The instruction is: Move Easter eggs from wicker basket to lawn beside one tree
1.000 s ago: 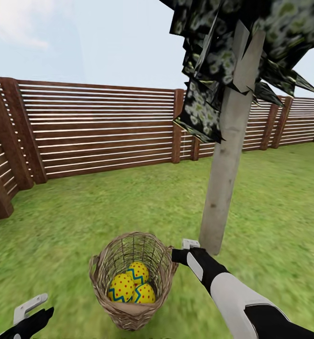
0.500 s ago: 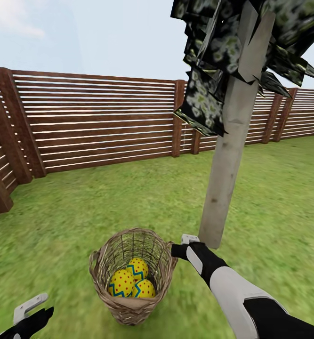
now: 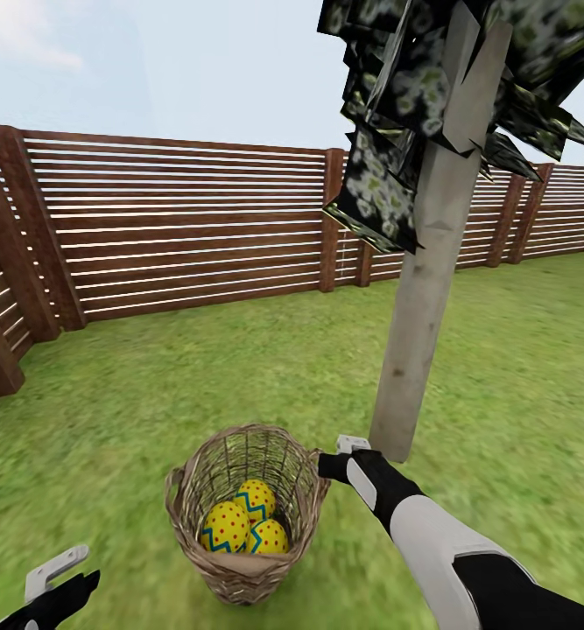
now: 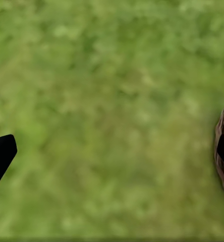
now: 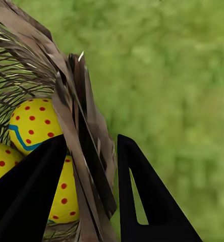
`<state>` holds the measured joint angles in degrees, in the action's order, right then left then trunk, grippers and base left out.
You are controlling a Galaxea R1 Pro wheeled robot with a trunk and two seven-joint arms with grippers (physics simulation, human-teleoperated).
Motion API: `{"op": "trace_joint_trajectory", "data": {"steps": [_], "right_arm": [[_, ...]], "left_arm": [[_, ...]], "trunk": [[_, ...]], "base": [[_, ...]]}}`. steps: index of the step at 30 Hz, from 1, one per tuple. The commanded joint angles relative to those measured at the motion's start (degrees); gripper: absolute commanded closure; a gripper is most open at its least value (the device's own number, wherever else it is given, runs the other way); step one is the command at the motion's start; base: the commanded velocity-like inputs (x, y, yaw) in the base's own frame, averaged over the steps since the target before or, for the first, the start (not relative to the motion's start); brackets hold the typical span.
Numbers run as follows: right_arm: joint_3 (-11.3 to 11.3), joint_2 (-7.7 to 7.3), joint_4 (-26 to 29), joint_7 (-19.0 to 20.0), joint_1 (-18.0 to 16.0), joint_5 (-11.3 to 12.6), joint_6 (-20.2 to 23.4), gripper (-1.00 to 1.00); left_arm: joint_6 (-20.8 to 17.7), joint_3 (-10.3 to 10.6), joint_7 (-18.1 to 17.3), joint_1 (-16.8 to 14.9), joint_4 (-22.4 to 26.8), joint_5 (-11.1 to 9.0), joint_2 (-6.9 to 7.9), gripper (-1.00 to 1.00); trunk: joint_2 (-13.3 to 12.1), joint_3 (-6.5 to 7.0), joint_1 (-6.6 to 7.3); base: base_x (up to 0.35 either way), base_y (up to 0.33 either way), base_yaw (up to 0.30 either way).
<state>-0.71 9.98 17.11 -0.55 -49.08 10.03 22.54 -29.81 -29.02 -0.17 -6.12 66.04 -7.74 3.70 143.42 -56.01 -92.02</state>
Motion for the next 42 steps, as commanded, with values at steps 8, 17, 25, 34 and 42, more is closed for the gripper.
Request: {"op": "trace_joint_trajectory", "data": {"steps": [8, 17, 25, 34, 42], "right_arm": [[0.61, 0.01, 0.3, 0.11, 2.06, 0.69, -1.1, 1.0], [0.62, 0.01, 0.3, 0.11, 2.06, 0.69, -1.19, -1.0], [0.62, 0.01, 0.3, 0.11, 2.06, 0.69, -1.19, -1.0], [0.62, 0.01, 0.34, 0.11, 2.06, 0.68, -1.19, -1.0], [0.62, 0.01, 0.42, 0.12, 2.09, 0.66, -1.32, -1.0]], "left_arm": [[-0.33, -0.07, -0.01, -0.05, 0.06, -0.45, -0.01, -1.0], [-0.33, -0.07, -0.01, -0.03, 0.06, -0.44, -0.01, -1.0], [-0.33, -0.07, 0.04, -0.04, 0.06, -0.45, -0.01, -1.0], [-0.33, -0.07, 0.42, -0.06, -0.27, -0.43, -0.05, -1.0], [-0.59, -0.16, 0.6, -0.12, -0.38, -0.35, -0.01, -1.0]], "trunk": [[0.0, -0.07, -0.01], [0.0, -0.07, -0.01], [-0.02, 0.37, 0.04], [-0.15, 2.36, 0.27], [-2.19, 3.99, 1.45]], "base": [[0.0, 0.0, 0.0], [0.0, 0.0, 0.0], [0.0, 0.0, 0.0], [0.0, 0.0, 0.0], [-0.001, 0.0, -0.014]]}}
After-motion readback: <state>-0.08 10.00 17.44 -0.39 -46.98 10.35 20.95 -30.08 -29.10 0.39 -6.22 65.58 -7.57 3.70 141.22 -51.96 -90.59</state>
